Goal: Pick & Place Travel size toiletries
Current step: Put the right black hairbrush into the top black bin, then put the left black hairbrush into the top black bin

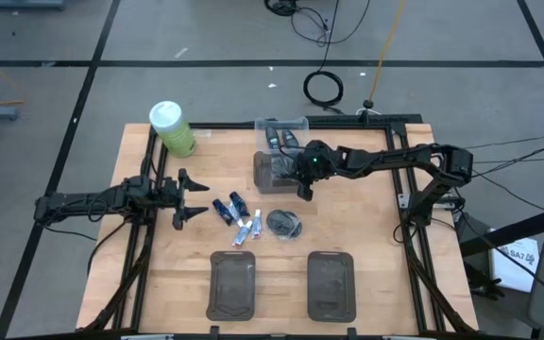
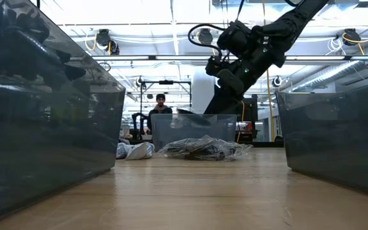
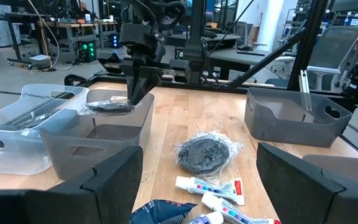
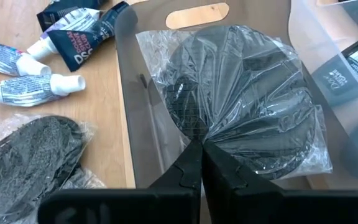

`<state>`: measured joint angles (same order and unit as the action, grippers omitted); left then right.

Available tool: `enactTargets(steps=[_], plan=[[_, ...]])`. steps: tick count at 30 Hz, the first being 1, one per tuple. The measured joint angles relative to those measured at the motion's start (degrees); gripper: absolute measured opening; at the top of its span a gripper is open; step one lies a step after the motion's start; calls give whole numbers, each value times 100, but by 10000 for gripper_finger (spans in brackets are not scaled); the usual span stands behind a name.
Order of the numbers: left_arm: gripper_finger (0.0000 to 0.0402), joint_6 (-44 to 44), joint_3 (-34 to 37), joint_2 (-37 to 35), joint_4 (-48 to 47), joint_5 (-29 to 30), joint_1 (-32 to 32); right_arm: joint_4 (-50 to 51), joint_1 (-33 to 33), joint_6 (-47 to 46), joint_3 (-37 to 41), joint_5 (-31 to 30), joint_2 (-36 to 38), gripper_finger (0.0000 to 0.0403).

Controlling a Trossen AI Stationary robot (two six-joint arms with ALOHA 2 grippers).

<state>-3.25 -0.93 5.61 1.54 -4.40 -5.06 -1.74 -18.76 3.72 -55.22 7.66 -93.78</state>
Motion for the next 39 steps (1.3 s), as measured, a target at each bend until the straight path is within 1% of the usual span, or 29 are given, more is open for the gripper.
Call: enactTargets(steps=[18,22,32,39], plan=[[306,0,0,0,-2,0,1,-17,0,-4,0,-7,0,2],[306,0,0,2,0,0,0,-15,0,-4,0,-7,0,24],[306,0,0,2,-2,0,0,-16,0,-6,0,-7,0,103],[306,0,1,0,-1,0,0,10,46,-14,8,-15,100,132]])
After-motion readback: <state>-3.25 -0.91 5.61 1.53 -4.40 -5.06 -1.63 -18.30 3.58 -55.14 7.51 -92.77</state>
